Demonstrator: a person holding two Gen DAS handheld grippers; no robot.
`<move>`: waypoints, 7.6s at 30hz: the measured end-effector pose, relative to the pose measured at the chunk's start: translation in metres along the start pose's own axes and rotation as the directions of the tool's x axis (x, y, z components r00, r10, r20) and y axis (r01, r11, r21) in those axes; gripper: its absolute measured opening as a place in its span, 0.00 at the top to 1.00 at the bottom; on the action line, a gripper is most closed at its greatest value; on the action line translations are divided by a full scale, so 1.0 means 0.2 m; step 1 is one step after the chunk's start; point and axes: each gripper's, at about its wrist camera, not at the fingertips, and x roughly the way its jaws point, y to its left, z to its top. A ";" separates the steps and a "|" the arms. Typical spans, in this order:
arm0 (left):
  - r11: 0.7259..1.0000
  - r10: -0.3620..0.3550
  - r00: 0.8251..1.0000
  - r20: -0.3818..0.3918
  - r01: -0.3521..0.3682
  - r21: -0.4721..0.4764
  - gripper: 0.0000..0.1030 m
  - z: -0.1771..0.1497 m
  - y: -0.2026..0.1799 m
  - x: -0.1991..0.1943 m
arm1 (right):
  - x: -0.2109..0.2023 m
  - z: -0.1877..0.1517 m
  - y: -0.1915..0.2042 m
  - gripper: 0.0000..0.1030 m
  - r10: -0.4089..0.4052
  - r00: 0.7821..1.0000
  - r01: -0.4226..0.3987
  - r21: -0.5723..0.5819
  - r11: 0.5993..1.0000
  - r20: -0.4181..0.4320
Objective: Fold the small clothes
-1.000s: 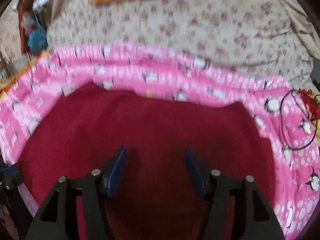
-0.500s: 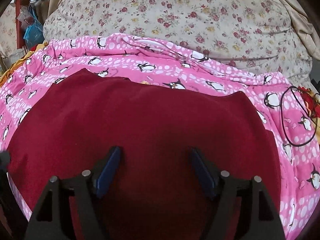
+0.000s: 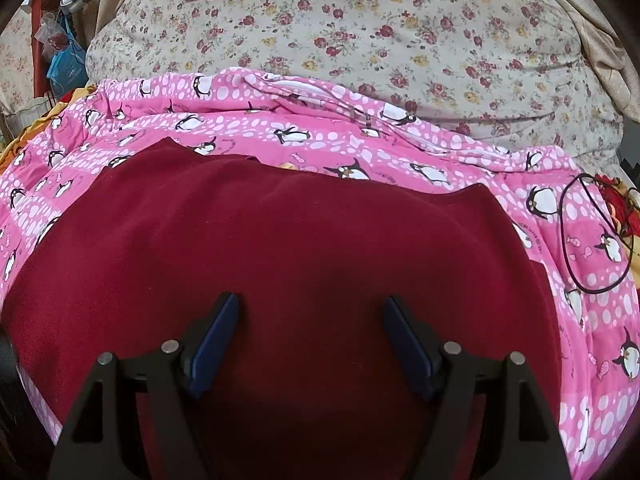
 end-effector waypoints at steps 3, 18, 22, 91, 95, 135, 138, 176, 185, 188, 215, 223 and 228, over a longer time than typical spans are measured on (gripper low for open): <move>1.000 0.005 1.000 0.011 -0.005 -0.019 0.49 0.02 0.03 0.00 | 0.00 0.00 0.00 0.23 -0.001 1.000 0.001 0.000 1.000 0.000; 0.997 0.082 0.997 -0.013 -0.081 0.017 0.80 0.00 0.02 0.04 | 0.01 0.00 -0.02 0.20 0.003 1.000 -0.003 0.018 1.000 -0.007; 0.991 0.119 0.992 -0.037 -0.117 0.066 0.65 0.01 -0.06 0.07 | 0.00 0.00 -0.01 0.19 -0.003 1.000 0.003 0.014 1.000 0.005; 0.725 -0.145 0.987 -0.071 0.154 0.671 1.00 -0.33 -1.07 0.11 | -0.18 0.47 -0.65 0.86 0.596 0.800 -0.581 0.344 0.738 0.074; 0.716 -0.111 0.984 -0.137 0.175 0.676 1.00 -0.46 -1.21 0.31 | -0.10 0.35 -0.89 0.86 0.587 0.806 -0.566 0.394 0.724 0.081; 0.814 0.237 0.956 -0.171 -0.100 0.573 1.00 -0.41 -0.81 0.42 | -0.32 -0.24 -0.50 0.78 0.402 0.880 -0.473 -0.378 0.796 -0.254; 0.828 0.172 0.980 -0.100 -0.088 0.554 1.00 -0.30 -0.91 0.34 | -0.46 -0.16 -0.57 0.78 0.498 0.859 -0.505 -0.347 0.790 -0.118; 0.802 0.192 0.960 -0.204 -0.034 0.596 0.58 0.28 -1.05 0.89 | -0.21 0.09 -1.19 0.39 0.262 0.954 -0.299 0.375 0.877 0.148; 0.765 0.071 0.984 -0.162 0.051 0.642 0.58 0.05 -0.84 0.80 | -0.20 -0.12 -1.12 0.38 0.345 0.937 -0.341 0.387 0.857 0.062; 0.789 0.052 0.982 -0.184 0.073 0.610 0.58 0.07 -0.83 0.79 | -0.36 -0.08 -1.00 0.38 0.301 0.938 -0.336 0.234 0.912 0.174; 0.844 0.076 0.978 -0.192 0.039 0.534 0.44 0.02 -0.75 0.83 | -0.38 -0.21 -0.97 0.20 0.204 0.953 -0.278 0.374 0.885 0.226; 0.846 0.075 0.978 -0.195 0.041 0.532 0.42 0.03 -0.75 0.83 | -0.23 -0.22 -0.96 0.14 0.264 0.950 -0.312 0.438 0.843 0.170; 0.856 0.059 0.976 -0.211 0.059 0.513 0.34 0.03 -0.73 0.85 | -0.22 -0.27 -1.04 0.12 0.274 0.942 -0.336 0.531 0.778 0.194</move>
